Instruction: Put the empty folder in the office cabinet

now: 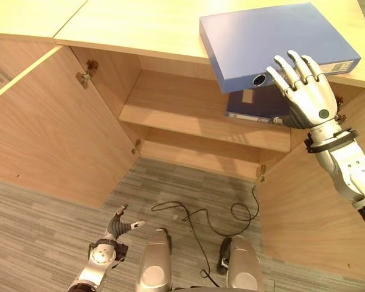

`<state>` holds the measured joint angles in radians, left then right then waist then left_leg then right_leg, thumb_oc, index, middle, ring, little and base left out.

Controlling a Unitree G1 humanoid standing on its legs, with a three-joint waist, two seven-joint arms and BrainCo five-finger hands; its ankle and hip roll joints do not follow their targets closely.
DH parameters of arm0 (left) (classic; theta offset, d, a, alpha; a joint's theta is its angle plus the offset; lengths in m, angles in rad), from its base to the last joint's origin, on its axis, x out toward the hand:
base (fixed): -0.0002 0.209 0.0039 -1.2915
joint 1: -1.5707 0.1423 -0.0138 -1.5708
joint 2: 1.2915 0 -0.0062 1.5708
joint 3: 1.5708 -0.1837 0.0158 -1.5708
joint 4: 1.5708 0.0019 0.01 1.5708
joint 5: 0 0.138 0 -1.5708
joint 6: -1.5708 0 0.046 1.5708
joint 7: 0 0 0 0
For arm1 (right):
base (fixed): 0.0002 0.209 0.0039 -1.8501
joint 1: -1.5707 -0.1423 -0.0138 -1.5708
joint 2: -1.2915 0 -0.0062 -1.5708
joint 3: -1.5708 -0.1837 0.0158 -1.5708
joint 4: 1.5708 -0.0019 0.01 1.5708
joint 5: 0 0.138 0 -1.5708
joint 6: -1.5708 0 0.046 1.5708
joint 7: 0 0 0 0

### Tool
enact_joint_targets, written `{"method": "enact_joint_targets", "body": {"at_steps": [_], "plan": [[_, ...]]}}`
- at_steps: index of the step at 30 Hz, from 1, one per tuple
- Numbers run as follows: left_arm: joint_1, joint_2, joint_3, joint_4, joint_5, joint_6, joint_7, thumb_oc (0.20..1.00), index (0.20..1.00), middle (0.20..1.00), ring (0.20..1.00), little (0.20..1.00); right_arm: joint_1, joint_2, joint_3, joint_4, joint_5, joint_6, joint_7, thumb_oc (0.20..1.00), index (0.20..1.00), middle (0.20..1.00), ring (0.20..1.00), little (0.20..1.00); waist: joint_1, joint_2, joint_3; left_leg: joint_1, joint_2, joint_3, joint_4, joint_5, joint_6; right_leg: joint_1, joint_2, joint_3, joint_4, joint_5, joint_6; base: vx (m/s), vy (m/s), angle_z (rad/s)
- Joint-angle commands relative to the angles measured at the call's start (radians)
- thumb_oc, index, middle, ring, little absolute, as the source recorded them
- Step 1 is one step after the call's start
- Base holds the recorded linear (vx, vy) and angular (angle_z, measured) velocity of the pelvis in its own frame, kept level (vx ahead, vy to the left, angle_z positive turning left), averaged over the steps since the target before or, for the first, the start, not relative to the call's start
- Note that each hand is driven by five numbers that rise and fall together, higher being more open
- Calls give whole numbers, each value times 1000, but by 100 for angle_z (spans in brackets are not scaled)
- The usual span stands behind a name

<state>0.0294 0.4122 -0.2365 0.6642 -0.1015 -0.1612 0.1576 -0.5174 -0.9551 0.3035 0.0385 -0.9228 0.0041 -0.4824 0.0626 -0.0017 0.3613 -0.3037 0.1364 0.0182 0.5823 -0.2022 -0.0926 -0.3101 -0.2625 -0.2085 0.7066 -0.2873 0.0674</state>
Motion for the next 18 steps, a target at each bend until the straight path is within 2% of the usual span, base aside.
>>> {"method": "enact_joint_targets", "body": {"at_steps": [1, 13, 18], "plan": [[-7, 35, -31, -31, 12, -25, 14, 1000, 1000, 1000, 1000, 1000, -98, 8, -45, -24, 35, 39, -57, 1000, 1000, 1000, 1000, 1000, 16, 5, -18, 48, 45, -38, 19, -61, 1, 69, -8, 14, -24, -12, 54, 0, 0, 0], [-13, 22, -30, -31, 14, -18, 22, 1000, 1000, 1000, 1000, 1000, -118, 89, -76, -17, 61, 70, -83, 1000, 1000, 1000, 1000, 1000, 22, 12, -9, 38, 37, -46, 26, -61, 4, 66, -9, 13, -14, -13, 49, 0, 0, 0], [-12, 26, -32, -32, 15, -19, 26, 1000, 1000, 1000, 1000, 1000, -155, 111, -52, 20, 72, 77, -80, 1000, 1000, 1000, 1000, 1000, 31, 16, -5, 36, 32, -52, 23, -56, 5, 66, -9, 9, -9, -15, 48, -1, -2, 1]]}}
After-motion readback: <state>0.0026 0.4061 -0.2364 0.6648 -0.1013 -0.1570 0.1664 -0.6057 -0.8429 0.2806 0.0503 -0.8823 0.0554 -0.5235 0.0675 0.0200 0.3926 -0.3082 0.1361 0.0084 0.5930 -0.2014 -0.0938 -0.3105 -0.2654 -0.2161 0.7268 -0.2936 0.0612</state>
